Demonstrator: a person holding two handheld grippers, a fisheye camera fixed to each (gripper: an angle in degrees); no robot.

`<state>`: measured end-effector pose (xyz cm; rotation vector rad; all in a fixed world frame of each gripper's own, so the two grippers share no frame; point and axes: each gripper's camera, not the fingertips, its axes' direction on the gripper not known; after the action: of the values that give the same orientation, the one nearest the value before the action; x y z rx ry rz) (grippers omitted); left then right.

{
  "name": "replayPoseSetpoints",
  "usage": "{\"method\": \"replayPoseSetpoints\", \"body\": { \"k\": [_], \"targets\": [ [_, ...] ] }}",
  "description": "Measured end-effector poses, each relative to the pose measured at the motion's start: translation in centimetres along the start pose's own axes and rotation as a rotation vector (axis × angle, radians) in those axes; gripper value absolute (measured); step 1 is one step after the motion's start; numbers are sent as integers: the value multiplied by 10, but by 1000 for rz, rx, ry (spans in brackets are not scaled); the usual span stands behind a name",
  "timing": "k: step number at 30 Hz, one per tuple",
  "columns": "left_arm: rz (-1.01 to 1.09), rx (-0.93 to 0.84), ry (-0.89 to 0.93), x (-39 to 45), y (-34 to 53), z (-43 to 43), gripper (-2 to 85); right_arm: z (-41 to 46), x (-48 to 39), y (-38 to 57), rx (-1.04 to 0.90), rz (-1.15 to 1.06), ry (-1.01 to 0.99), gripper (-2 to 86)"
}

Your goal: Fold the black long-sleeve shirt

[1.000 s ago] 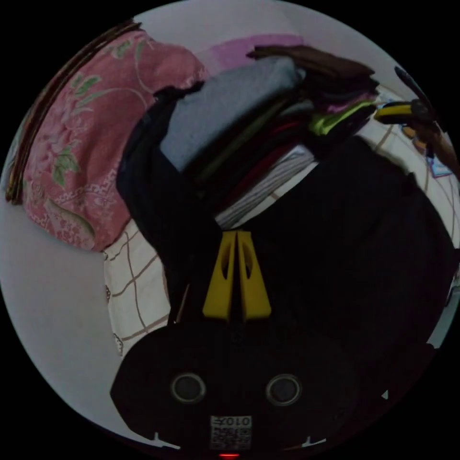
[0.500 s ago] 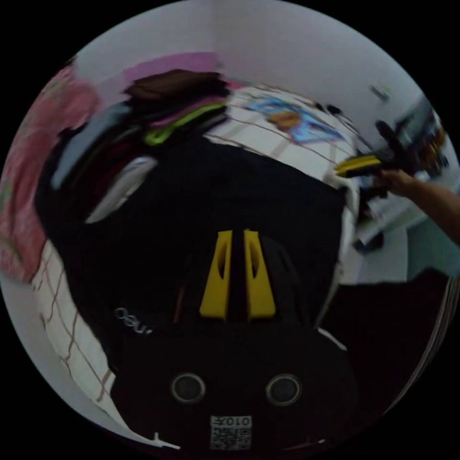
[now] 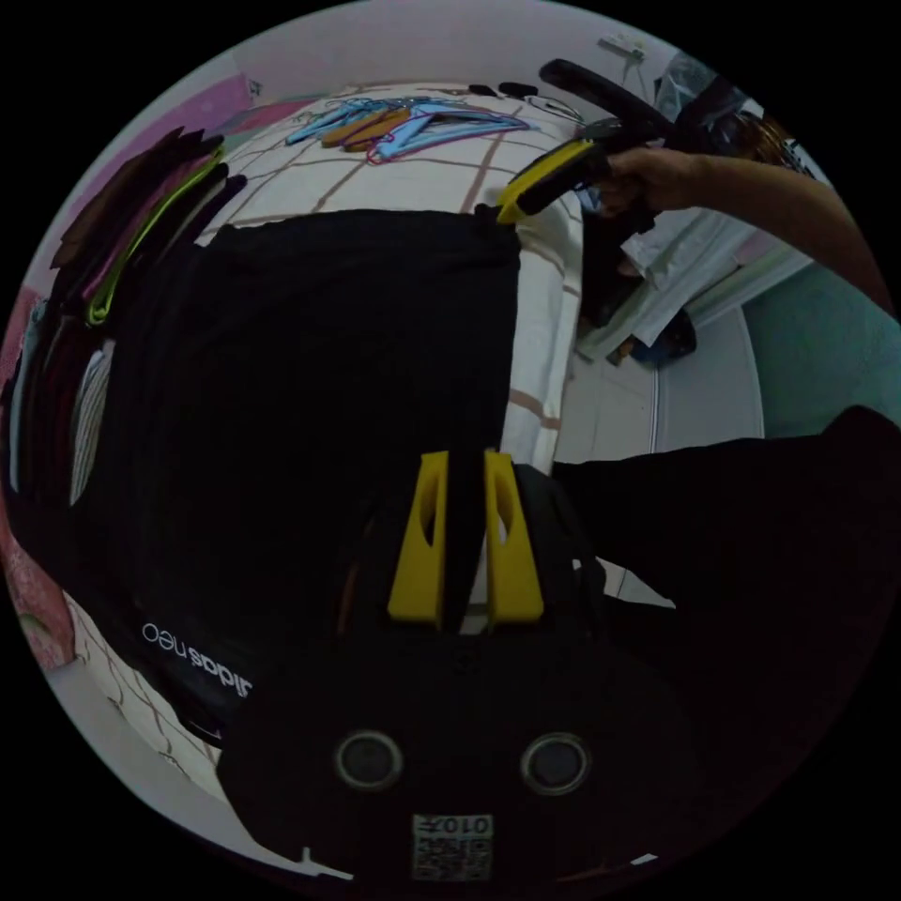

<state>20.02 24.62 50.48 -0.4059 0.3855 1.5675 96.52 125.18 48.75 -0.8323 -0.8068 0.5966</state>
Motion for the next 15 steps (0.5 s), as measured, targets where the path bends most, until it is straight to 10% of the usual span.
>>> {"method": "replayPoseSetpoints", "body": {
  "k": [15],
  "targets": [
    [-94, -74, -51, -5, -53, 29, 2, -39, 70, 106, -42, -155, 39, 29]
  ]
}}
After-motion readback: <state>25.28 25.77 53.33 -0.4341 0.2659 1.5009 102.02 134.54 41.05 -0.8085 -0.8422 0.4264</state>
